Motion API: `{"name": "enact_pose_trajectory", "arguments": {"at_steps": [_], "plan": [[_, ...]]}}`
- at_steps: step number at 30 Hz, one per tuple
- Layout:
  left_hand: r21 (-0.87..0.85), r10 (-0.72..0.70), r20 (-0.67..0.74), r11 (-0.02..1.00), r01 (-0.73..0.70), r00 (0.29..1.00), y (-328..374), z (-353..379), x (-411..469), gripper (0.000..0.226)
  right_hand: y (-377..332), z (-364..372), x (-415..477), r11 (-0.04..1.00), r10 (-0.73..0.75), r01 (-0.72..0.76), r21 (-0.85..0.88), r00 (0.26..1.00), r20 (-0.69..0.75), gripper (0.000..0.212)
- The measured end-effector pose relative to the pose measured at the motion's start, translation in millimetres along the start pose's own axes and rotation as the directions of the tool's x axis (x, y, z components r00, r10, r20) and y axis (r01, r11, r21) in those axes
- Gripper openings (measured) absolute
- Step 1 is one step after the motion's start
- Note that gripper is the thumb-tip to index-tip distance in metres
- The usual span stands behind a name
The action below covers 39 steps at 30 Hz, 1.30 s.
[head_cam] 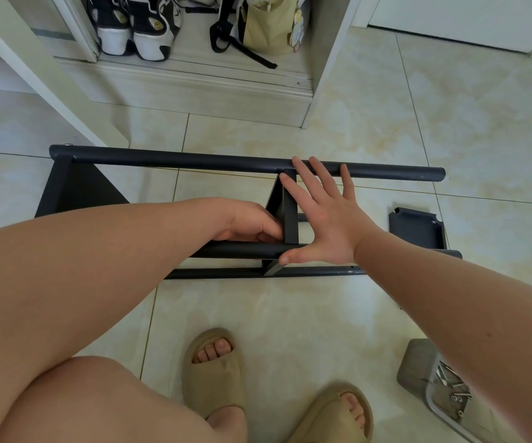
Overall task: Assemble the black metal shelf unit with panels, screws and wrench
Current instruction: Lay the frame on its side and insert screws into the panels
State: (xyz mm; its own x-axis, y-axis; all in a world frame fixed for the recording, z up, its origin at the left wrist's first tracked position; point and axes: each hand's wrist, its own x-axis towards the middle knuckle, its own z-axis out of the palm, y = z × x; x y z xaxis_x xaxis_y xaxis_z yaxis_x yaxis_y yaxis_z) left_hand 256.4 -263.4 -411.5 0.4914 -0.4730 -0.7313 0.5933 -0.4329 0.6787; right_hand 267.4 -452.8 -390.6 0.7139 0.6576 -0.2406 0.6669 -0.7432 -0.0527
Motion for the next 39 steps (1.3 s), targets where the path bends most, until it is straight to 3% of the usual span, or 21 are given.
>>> {"name": "enact_pose_trajectory", "arguments": {"at_steps": [9,12,16,23,29,39], "plan": [[-0.08,-0.037,0.09,0.996,0.044,0.995,-3.3,-3.4,0.0,0.019,-0.4,-0.2,0.2,1.0,0.001,-0.001,0.006,1.0,0.001,0.135],[-0.017,-0.072,0.058,0.997,0.073,0.996,-3.3,-2.3,1.5,0.013,-0.4,-0.5,0.0,1.0,0.002,-0.002,0.006,1.0,0.001,0.135],[0.02,-0.006,0.017,1.0,0.006,1.0,-0.4,-0.8,0.7,0.015,-0.2,0.3,0.3,1.0,0.002,-0.002,0.003,1.0,0.0,0.135],[-0.083,0.019,0.067,0.996,-0.014,0.998,-2.9,-3.8,0.1,0.02,-0.2,-0.3,0.2,1.0,0.0,0.0,0.003,1.0,-0.001,0.135],[-0.014,-0.059,0.055,0.998,0.06,0.997,-4.2,-3.8,2.8,0.013,-0.1,-0.5,0.1,1.0,0.001,-0.001,0.004,1.0,0.002,0.134],[-0.085,0.035,0.053,0.996,-0.031,0.998,-3.9,-3.7,1.7,0.016,-0.1,0.0,-0.2,1.0,-0.005,0.005,0.009,1.0,-0.007,0.134]]}}
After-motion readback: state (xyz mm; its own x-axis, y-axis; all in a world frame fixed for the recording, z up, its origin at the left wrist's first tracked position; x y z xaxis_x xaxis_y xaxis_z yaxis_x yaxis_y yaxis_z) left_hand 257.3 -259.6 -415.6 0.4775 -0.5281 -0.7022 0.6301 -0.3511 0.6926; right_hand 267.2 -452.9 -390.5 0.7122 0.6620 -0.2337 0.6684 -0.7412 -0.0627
